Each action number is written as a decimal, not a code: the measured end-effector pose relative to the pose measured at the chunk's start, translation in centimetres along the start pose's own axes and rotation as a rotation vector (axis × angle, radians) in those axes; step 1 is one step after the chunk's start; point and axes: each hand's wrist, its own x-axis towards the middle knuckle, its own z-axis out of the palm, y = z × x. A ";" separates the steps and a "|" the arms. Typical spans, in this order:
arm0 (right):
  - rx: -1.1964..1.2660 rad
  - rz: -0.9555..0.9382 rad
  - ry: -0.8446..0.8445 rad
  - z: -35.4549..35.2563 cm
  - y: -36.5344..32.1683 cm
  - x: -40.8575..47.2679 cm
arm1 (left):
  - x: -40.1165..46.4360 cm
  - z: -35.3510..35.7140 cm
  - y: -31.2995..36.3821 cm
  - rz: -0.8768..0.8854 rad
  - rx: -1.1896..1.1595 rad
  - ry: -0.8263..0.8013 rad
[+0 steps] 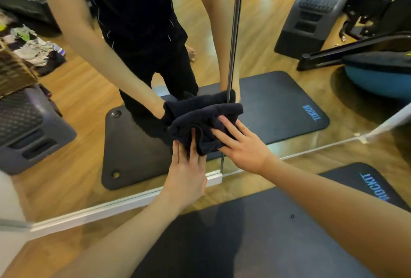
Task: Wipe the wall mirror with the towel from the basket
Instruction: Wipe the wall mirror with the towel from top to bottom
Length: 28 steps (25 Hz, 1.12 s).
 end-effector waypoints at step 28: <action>0.282 0.170 -0.091 8.4 -19.0 6.9 | -11.1 11.7 -9.0 -0.217 -0.184 0.145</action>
